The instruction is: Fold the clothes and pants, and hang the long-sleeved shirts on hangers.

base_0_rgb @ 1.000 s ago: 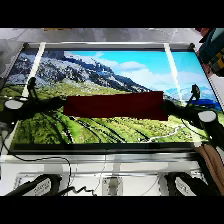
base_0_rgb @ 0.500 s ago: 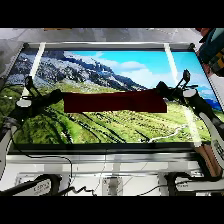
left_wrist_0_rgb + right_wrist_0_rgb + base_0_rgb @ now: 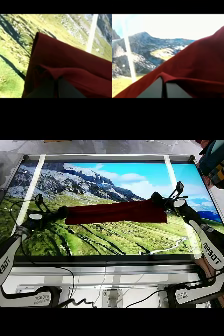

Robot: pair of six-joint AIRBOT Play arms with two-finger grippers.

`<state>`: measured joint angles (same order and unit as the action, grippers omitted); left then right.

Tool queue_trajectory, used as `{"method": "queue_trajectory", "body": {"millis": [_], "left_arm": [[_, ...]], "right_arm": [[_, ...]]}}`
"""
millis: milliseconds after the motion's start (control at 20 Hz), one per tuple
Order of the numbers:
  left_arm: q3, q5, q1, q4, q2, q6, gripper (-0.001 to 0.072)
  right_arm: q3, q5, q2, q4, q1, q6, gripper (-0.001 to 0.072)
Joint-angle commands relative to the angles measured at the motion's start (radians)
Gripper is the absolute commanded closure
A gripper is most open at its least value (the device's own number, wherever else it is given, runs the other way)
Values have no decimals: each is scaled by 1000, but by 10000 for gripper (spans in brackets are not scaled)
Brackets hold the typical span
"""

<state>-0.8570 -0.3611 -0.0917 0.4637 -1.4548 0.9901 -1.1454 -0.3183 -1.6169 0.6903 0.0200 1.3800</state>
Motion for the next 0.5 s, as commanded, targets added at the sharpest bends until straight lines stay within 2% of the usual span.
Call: {"method": "queue_trajectory", "body": {"millis": [0, 50, 100, 250, 450], "left_arm": [[-1, 27, 5, -31, -19, -2, 601], [-2, 29, 5, -31, -19, -4, 508], [-6, 29, 5, -28, -19, -5, 425], [-49, 28, 5, -27, -18, -61, 412], [-74, 10, -14, 18, -3, -89, 411]], "right_arm": [[-3, 84, -6, -2, -33, -3, 528], [-3, 84, -6, 0, -33, -8, 337], [-4, 82, -5, 18, -33, -28, 268], [-3, 72, 2, 84, -33, -93, 268], [-3, 42, 2, 97, -32, -92, 268]]}}
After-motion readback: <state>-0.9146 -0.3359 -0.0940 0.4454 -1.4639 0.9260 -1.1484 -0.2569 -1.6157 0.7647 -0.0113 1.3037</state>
